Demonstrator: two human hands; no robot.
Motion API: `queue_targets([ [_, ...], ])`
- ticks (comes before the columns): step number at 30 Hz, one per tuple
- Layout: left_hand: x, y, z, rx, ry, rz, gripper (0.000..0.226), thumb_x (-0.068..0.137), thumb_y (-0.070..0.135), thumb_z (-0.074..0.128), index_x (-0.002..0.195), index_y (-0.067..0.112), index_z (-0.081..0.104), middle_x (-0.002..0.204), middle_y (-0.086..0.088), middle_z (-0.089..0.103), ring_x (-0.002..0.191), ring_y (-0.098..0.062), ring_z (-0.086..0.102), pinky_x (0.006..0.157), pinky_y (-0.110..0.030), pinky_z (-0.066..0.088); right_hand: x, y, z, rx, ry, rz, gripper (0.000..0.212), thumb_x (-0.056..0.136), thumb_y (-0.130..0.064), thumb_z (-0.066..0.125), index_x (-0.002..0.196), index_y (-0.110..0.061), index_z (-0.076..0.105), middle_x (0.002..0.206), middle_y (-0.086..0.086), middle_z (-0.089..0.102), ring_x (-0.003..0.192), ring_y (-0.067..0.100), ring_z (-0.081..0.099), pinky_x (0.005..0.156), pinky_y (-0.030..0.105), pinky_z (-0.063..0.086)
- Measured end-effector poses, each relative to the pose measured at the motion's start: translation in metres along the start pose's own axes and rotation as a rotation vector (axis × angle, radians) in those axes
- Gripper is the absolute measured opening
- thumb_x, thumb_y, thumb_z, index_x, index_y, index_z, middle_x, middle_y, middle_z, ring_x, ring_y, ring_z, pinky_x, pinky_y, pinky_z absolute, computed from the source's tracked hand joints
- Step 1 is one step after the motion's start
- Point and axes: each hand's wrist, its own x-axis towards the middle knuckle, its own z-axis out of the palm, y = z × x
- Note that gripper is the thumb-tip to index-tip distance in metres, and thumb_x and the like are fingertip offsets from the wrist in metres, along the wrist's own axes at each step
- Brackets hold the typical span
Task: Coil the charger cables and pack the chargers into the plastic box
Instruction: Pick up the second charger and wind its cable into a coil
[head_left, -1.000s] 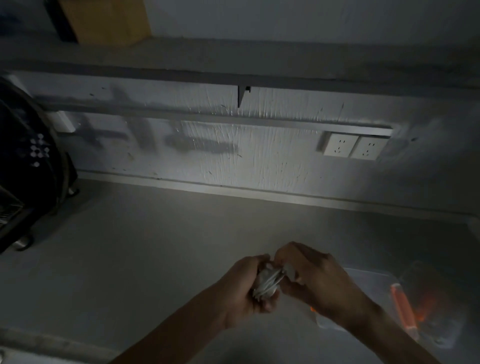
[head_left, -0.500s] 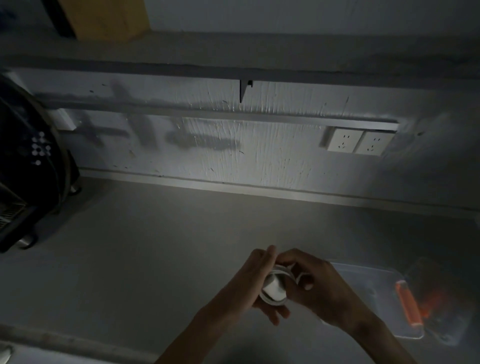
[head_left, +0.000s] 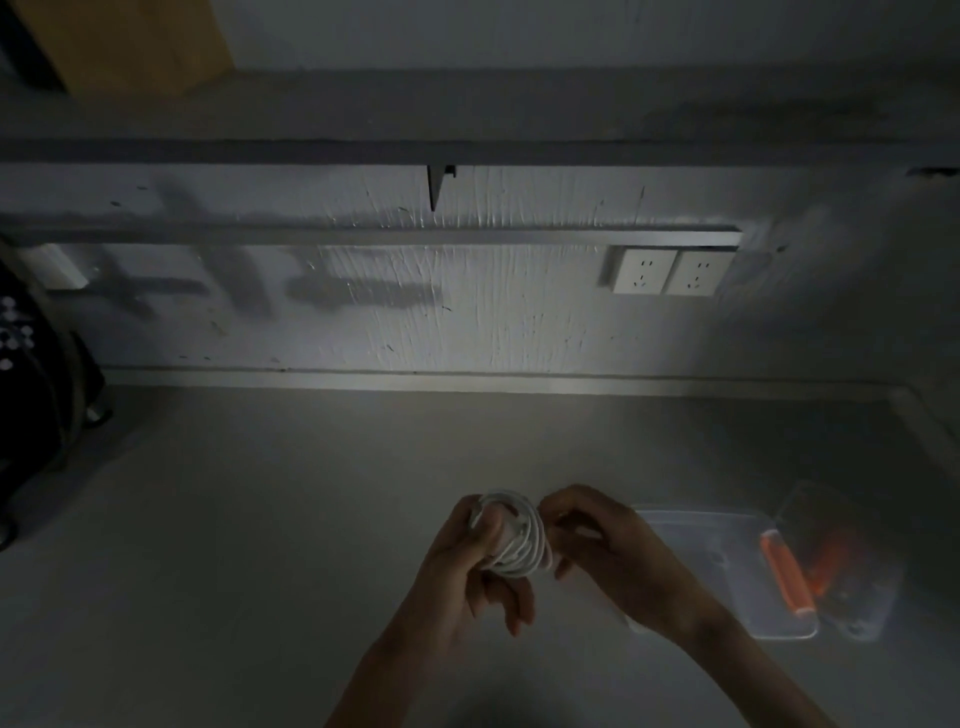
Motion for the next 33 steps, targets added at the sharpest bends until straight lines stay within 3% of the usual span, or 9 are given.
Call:
queue_targets([
  [3, 0.003, 0.001, -0.002, -0.023, -0.040, 0.031, 0.057, 0.082, 0.044, 0.063, 0.100, -0.007, 0.045, 0.078, -0.027, 0.060, 0.040, -0.026, 0.054, 0.037, -0.024, 0.042, 0.003, -0.005, -0.003, 0.025, -0.010, 0.014, 0.017, 0.085, 0.004, 0.064, 0.081, -0.013, 0.065, 0.071, -0.002, 0.067, 0.062, 0.009, 0.062, 0.056, 0.027, 0.052],
  [6, 0.006, 0.006, 0.000, -0.022, -0.032, 0.098, 0.049, 0.086, 0.042, 0.054, 0.097, -0.006, 0.048, 0.078, -0.029, 0.058, 0.039, -0.026, 0.053, 0.037, -0.024, 0.041, 0.001, -0.011, -0.009, 0.030, -0.025, 0.025, 0.020, 0.086, 0.003, 0.063, 0.079, -0.016, 0.066, 0.065, -0.006, 0.066, 0.058, 0.009, 0.061, 0.057, 0.026, 0.052],
  [12, 0.008, 0.019, 0.009, 0.094, 0.010, 0.230, 0.039, 0.091, 0.033, 0.051, 0.097, -0.006, 0.049, 0.070, -0.024, 0.061, 0.039, -0.026, 0.051, 0.039, -0.026, 0.041, -0.006, -0.013, -0.015, -0.111, 0.120, -0.031, 0.017, 0.087, -0.006, 0.062, 0.080, -0.021, 0.064, 0.071, -0.004, 0.065, 0.057, 0.011, 0.061, 0.057, 0.021, 0.050],
  [16, 0.009, 0.023, 0.011, 0.032, -0.017, 0.213, 0.029, 0.091, 0.027, 0.044, 0.097, -0.001, 0.049, 0.072, -0.021, 0.063, 0.039, -0.026, 0.051, 0.039, -0.025, 0.041, -0.015, -0.008, -0.025, -0.181, 0.184, -0.029, 0.017, 0.088, -0.006, 0.062, 0.080, -0.021, 0.062, 0.067, -0.013, 0.065, 0.055, 0.007, 0.060, 0.056, 0.013, 0.045],
  [21, 0.013, 0.013, 0.018, -0.083, -0.021, 0.120, 0.032, 0.089, 0.028, 0.046, 0.105, 0.001, 0.049, 0.080, -0.026, 0.064, 0.047, -0.030, 0.055, 0.043, -0.029, 0.043, -0.013, 0.014, -0.016, -0.109, 0.254, 0.031, 0.020, 0.088, -0.001, 0.061, 0.082, -0.020, 0.061, 0.070, -0.007, 0.065, 0.057, 0.004, 0.059, 0.057, 0.012, 0.046],
  [24, 0.018, 0.009, 0.020, -0.022, 0.005, 0.130, 0.035, 0.090, 0.025, 0.046, 0.110, -0.004, 0.044, 0.093, -0.037, 0.061, 0.057, -0.033, 0.059, 0.048, -0.033, 0.049, -0.009, 0.032, -0.004, 0.013, 0.225, 0.051, 0.017, 0.087, -0.010, 0.061, 0.097, -0.024, 0.063, 0.090, -0.002, 0.068, 0.073, 0.013, 0.065, 0.062, 0.027, 0.055],
  [26, 0.022, 0.007, 0.020, -0.011, 0.050, 0.138, 0.042, 0.088, 0.026, 0.050, 0.113, -0.006, 0.042, 0.096, -0.038, 0.059, 0.061, -0.035, 0.061, 0.051, -0.036, 0.052, -0.009, 0.041, -0.001, 0.033, 0.264, 0.064, 0.034, 0.089, -0.008, 0.061, 0.114, -0.030, 0.060, 0.114, -0.002, 0.062, 0.084, 0.017, 0.066, 0.068, 0.032, 0.058],
  [28, 0.026, 0.003, 0.020, 0.005, 0.084, 0.144, 0.043, 0.086, 0.026, 0.053, 0.115, -0.004, 0.042, 0.096, -0.031, 0.060, 0.068, -0.039, 0.063, 0.055, -0.038, 0.054, -0.009, 0.043, -0.003, 0.041, 0.337, 0.063, 0.048, 0.090, -0.002, 0.060, 0.122, -0.037, 0.054, 0.120, -0.009, 0.057, 0.087, 0.012, 0.065, 0.071, 0.029, 0.058],
  [33, 0.036, -0.016, 0.027, 0.016, 0.093, 0.093, 0.038, 0.086, 0.030, 0.053, 0.114, 0.006, 0.045, 0.102, -0.026, 0.063, 0.082, -0.045, 0.067, 0.062, -0.041, 0.057, -0.020, 0.035, -0.015, 0.160, 0.486, 0.121, 0.021, 0.092, -0.005, 0.057, 0.103, -0.020, 0.067, 0.084, 0.006, 0.069, 0.063, 0.008, 0.063, 0.052, 0.019, 0.051],
])
